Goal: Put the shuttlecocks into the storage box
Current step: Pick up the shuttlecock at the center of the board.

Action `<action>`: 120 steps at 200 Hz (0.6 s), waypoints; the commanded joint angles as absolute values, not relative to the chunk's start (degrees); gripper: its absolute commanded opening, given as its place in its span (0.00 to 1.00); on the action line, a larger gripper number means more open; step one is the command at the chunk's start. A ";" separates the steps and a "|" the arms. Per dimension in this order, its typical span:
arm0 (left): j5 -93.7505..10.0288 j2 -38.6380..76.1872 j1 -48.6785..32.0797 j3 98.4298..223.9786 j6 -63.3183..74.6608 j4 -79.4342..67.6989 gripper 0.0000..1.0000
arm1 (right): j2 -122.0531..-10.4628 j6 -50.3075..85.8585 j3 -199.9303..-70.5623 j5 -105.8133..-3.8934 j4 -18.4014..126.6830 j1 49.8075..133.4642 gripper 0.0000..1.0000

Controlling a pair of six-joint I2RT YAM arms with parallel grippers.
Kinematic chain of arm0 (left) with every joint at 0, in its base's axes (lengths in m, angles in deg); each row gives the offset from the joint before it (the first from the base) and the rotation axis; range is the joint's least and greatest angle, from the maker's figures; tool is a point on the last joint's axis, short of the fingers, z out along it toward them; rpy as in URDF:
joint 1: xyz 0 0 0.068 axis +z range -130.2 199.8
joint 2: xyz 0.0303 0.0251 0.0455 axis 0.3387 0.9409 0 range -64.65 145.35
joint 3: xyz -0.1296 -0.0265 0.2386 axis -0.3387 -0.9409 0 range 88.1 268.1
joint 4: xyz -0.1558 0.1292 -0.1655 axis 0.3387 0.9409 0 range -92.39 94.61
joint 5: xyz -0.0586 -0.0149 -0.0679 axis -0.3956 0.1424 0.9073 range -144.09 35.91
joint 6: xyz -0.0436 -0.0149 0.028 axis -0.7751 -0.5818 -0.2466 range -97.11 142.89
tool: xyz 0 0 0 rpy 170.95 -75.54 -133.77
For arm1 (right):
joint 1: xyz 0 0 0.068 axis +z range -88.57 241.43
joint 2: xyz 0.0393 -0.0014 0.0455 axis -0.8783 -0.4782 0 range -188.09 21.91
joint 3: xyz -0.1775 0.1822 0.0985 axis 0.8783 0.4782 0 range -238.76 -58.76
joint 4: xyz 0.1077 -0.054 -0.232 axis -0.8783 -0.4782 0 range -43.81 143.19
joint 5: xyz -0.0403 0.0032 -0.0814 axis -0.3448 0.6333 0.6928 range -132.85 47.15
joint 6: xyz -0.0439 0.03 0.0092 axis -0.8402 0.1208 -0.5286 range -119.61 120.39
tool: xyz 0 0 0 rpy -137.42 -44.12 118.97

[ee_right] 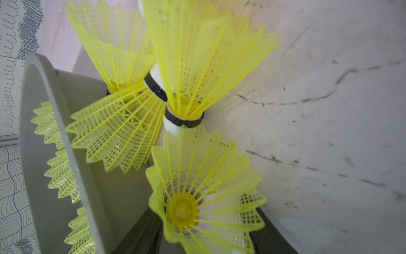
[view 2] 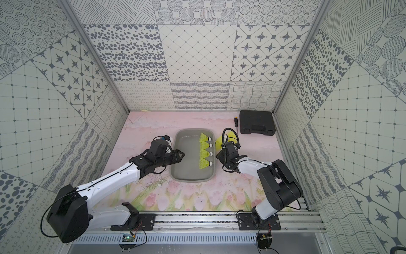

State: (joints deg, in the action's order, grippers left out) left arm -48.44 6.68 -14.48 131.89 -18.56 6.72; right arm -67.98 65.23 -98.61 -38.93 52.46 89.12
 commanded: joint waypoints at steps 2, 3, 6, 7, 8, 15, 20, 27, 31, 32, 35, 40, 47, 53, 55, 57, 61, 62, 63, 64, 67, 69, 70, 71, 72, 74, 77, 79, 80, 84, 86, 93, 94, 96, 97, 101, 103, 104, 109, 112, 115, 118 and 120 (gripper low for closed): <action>-47.80 6.56 -13.76 131.65 -17.23 5.56 0.51 | -68.13 63.27 -98.38 -36.84 51.38 88.46 0.49; -47.83 6.59 -13.77 131.67 -17.21 5.54 0.52 | -68.11 63.17 -98.34 -36.95 51.41 88.40 0.49; -47.81 6.54 -13.76 131.63 -17.21 5.53 0.52 | -67.95 62.74 -98.15 -37.18 51.43 88.13 0.48; -47.79 6.58 -13.77 131.66 -17.20 5.57 0.52 | -67.89 62.59 -98.05 -37.29 51.47 88.05 0.47; -47.77 6.52 -13.73 131.68 -17.19 5.59 0.51 | -67.82 62.47 -98.00 -37.35 51.45 87.97 0.47; -47.82 6.45 -13.71 131.53 -17.20 5.63 0.51 | -67.44 61.66 -97.59 -37.73 51.31 87.36 0.45; -47.81 6.45 -13.72 131.58 -17.25 5.64 0.51 | -67.11 61.22 -97.21 -37.91 51.06 86.92 0.43; -47.84 6.45 -13.78 131.57 -17.20 5.66 0.51 | -66.56 60.48 -96.56 -38.22 50.99 86.24 0.39; -47.78 6.45 -13.74 131.60 -17.21 5.62 0.51 | -66.12 59.90 -96.13 -38.47 51.05 85.79 0.38; -47.82 6.45 -13.71 131.56 -17.20 5.66 0.51 | -66.01 59.77 -96.03 -38.51 51.07 85.70 0.38; -47.82 6.46 -13.77 131.53 -17.19 5.62 0.51 | -65.71 59.43 -95.65 -38.66 51.00 85.43 0.37; -47.79 6.55 -13.70 131.57 -17.19 5.63 0.51 | -65.11 58.77 -95.20 -38.93 50.79 84.83 0.37; -47.75 6.56 -13.69 131.60 -17.19 5.66 0.51 | -64.22 57.63 -94.48 -39.12 50.41 84.03 0.36; -47.70 6.66 -13.79 131.62 -17.26 5.65 0.51 | -63.41 56.61 -94.06 -39.40 49.88 83.30 0.36; -47.64 6.70 -13.78 131.67 -17.25 5.69 0.51 | -63.17 56.24 -93.97 -39.49 49.62 83.07 0.36; -47.64 6.71 -13.73 131.69 -17.20 5.65 0.51 | -62.95 55.90 -93.86 -39.49 49.26 82.84 0.36; -47.56 6.67 -13.73 131.67 -17.20 5.66 0.51 | -62.32 55.20 -93.68 -39.51 48.47 82.40 0.36; -47.53 6.73 -13.75 131.68 -17.20 5.64 0.51 | -62.13 55.04 -93.62 -39.51 48.28 82.29 0.36; -47.60 6.77 -13.76 131.64 -17.19 5.67 0.51 | -61.99 54.79 -93.55 -39.47 48.14 82.19 0.36; -47.55 6.74 -13.68 131.62 -17.19 5.73 0.51 | -61.84 54.57 -93.51 -39.49 48.03 82.09 0.36; -47.54 6.68 -13.80 131.66 -17.22 5.71 0.51 | -61.40 53.86 -93.41 -39.57 47.59 81.68 0.36; -47.57 6.71 -13.71 131.64 -17.20 5.73 0.51 | -61.10 53.35 -93.28 -39.64 47.35 81.46 0.36; -47.54 6.66 -13.70 131.62 -17.19 5.76 0.51 | -60.95 53.11 -93.25 -39.75 47.19 81.33 0.36; -47.56 6.69 -13.74 131.61 -17.19 5.77 0.51 | -60.79 52.76 -93.18 -39.81 47.12 81.23 0.36; -47.57 6.70 -13.76 131.65 -17.19 5.74 0.51 | -60.66 52.42 -93.15 -39.88 47.03 81.17 0.36; -47.58 6.69 -13.73 131.62 -17.23 5.73 0.51 | -60.32 51.94 -93.08 -40.05 46.82 80.89 0.36; -47.59 6.73 -13.71 131.64 -17.20 5.76 0.51 | -59.94 51.01 -93.04 -40.40 46.37 80.54 0.36; -47.56 6.67 -13.72 131.64 -17.19 5.74 0.51 | -59.66 50.42 -93.03 -40.57 46.04 80.30 0.36; -47.58 6.69 -13.70 131.62 -17.23 5.76 0.51 | -59.57 50.19 -93.03 -40.61 45.88 80.18 0.36; -47.55 6.68 -13.70 131.67 -17.17 5.75 0.51 | -58.99 49.11 -93.03 -40.89 45.05 79.72 0.36; -47.58 6.73 -13.73 131.66 -17.18 5.74 0.51 | -58.76 48.63 -93.08 -41.07 44.65 79.50 0.36; -47.59 6.78 -13.68 131.69 -17.25 5.76 0.51 | -58.18 46.56 -93.26 -41.90 43.52 78.64 0.36; -47.59 6.75 -13.68 131.69 -17.26 5.73 0.51 | -58.13 46.33 -93.28 -42.11 43.26 78.52 0.36; -47.54 6.74 -13.82 131.69 -17.21 5.71 0.51 | -57.96 45.67 -93.40 -42.38 42.84 78.32 0.36; -47.56 6.77 -13.80 131.69 -17.20 5.70 0.51 | -57.93 45.44 -93.44 -42.49 42.65 78.18 0.36; -47.51 6.73 -13.73 131.63 -17.19 5.70 0.51 | -57.75 44.38 -93.82 -42.87 41.59 77.74 0.36; -47.50 6.76 -13.67 131.63 -17.23 5.70 0.51 | -57.66 43.89 -93.98 -43.03 40.97 77.53 0.36; -47.50 6.78 -13.72 131.62 -17.21 5.74 0.51 | -57.61 43.50 -94.03 -43.08 40.75 77.44 0.36; -47.38 6.76 -13.81 131.74 -17.28 5.70 0.51 | -57.42 42.05 -94.36 -43.57 39.61 76.95 0.36; -47.38 6.74 -13.79 131.74 -17.28 5.71 0.51 | -57.33 41.30 -94.62 -43.82 38.97 76.72 0.36; -47.30 6.78 -13.77 131.78 -17.27 5.71 0.51 | -57.27 40.39 -94.80 -44.23 38.29 76.46 0.36; -47.30 6.78 -13.70 131.78 -17.27 5.70 0.51 | -57.25 39.60 -95.01 -44.55 37.78 76.20 0.36; -47.27 6.73 -13.78 131.72 -17.27 5.72 0.51 | -57.21 39.04 -95.07 -44.77 37.52 76.07 0.37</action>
State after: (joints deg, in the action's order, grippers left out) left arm -48.42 6.68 -14.31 131.89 -18.56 6.72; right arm -58.45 48.25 -93.98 -41.99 43.93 77.66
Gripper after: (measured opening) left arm 0.515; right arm 0.361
